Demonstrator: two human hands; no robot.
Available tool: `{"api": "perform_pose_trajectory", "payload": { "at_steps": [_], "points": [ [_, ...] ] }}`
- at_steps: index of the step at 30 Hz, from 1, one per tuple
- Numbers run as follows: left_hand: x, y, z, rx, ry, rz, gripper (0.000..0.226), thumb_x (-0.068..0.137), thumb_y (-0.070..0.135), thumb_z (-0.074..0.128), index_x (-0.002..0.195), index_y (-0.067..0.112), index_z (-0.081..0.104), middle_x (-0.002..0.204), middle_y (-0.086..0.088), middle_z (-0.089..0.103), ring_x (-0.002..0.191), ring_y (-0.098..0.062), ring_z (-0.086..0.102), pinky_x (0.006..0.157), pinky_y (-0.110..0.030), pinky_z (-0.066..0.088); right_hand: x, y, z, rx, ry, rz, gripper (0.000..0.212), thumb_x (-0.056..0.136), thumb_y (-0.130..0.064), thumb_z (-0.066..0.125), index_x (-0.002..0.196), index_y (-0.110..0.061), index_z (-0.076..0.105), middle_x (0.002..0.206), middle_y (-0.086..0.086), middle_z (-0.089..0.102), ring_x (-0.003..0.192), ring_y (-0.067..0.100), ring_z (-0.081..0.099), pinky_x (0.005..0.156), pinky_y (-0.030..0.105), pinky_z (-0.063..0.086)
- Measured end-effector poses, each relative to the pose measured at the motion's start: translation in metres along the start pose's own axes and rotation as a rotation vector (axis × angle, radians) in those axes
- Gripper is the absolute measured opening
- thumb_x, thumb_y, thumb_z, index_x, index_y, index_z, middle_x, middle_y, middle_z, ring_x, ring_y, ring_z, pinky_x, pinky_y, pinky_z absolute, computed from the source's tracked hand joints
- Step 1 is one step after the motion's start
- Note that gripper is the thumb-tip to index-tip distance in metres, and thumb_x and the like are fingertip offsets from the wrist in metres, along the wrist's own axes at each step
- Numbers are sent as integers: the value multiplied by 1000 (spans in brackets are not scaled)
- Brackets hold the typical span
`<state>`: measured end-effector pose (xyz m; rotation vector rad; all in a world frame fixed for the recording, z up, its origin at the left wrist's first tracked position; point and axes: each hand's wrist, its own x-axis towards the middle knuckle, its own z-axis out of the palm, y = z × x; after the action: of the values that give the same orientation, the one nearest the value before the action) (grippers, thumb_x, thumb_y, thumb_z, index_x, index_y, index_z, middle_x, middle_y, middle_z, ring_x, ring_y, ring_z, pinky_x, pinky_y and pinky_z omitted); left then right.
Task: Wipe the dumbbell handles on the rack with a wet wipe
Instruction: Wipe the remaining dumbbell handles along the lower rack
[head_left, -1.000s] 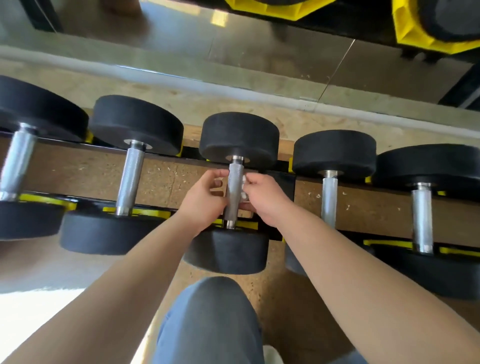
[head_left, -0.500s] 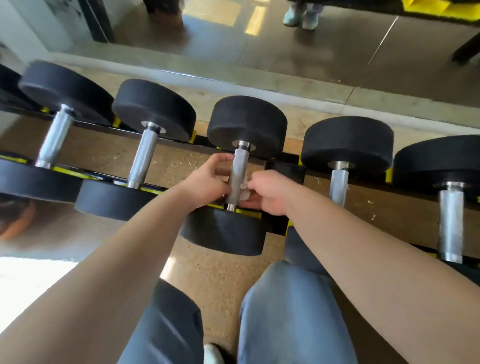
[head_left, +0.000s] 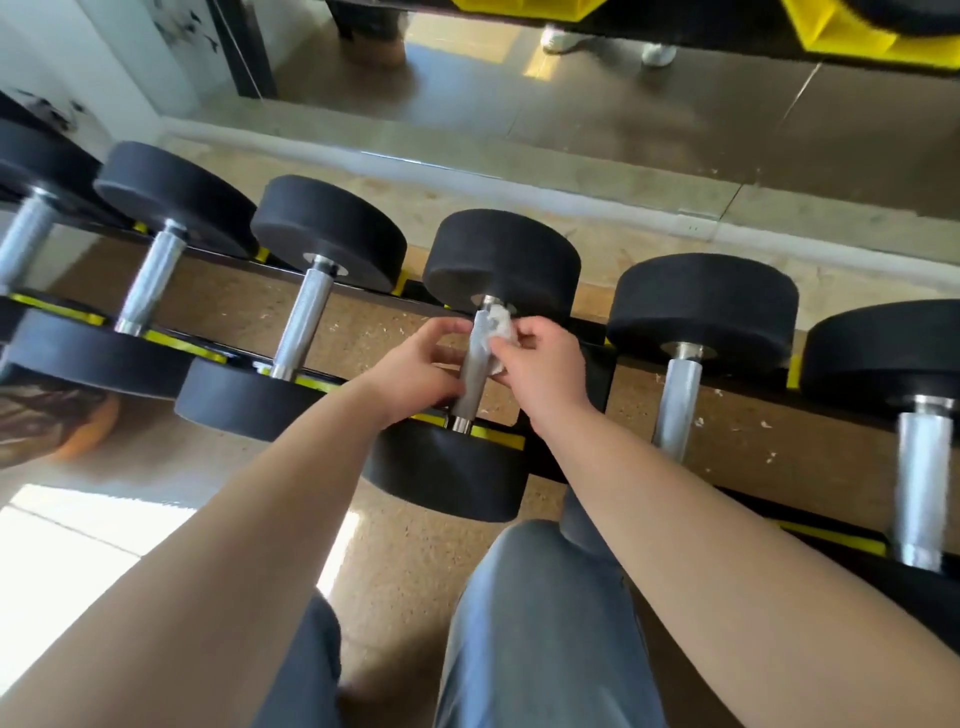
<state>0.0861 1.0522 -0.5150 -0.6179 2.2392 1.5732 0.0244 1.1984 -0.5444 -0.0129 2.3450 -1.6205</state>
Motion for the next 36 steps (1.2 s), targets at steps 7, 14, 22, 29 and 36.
{"api": "perform_pose_trajectory", "payload": {
  "at_steps": [7,14,22,29,36],
  "points": [
    [8,-5,1,-55,18,51,65,72,1,65,120,43,54,112,-11,71,87,-21,66,83,-41,56,-25,-3,-2,-332,-197,-161,15,89,-22,71,104,-21,75,99,-5,72,89,13,65,72,22,51],
    [16,-11,-3,-85,-29,67,67,81,-12,62,121,41,54,118,-4,69,105,-23,70,85,-44,62,-3,-12,3,-401,174,-323,21,99,-29,63,108,-18,79,98,0,75,90,17,67,82,36,55],
    [31,-1,-30,-53,-254,29,59,86,-13,65,126,29,53,112,-6,69,96,-20,70,84,-41,61,-52,-20,-4,-618,-134,-191,30,102,-36,57,91,-23,82,65,-6,65,63,11,59,61,27,42],
    [46,0,-51,-16,-415,69,54,86,-8,69,127,24,54,116,-3,70,106,-21,70,90,-40,60,-58,-30,24,-649,1,-170,33,109,-29,45,125,-16,70,97,6,72,77,16,62,59,18,39],
    [44,-8,-52,-164,-450,66,50,88,-6,67,129,20,55,118,-8,72,105,-22,71,90,-40,58,-54,-49,35,-834,-46,-180,39,110,-25,40,144,-16,56,146,18,53,116,39,61,98,48,50]
  ]
}}
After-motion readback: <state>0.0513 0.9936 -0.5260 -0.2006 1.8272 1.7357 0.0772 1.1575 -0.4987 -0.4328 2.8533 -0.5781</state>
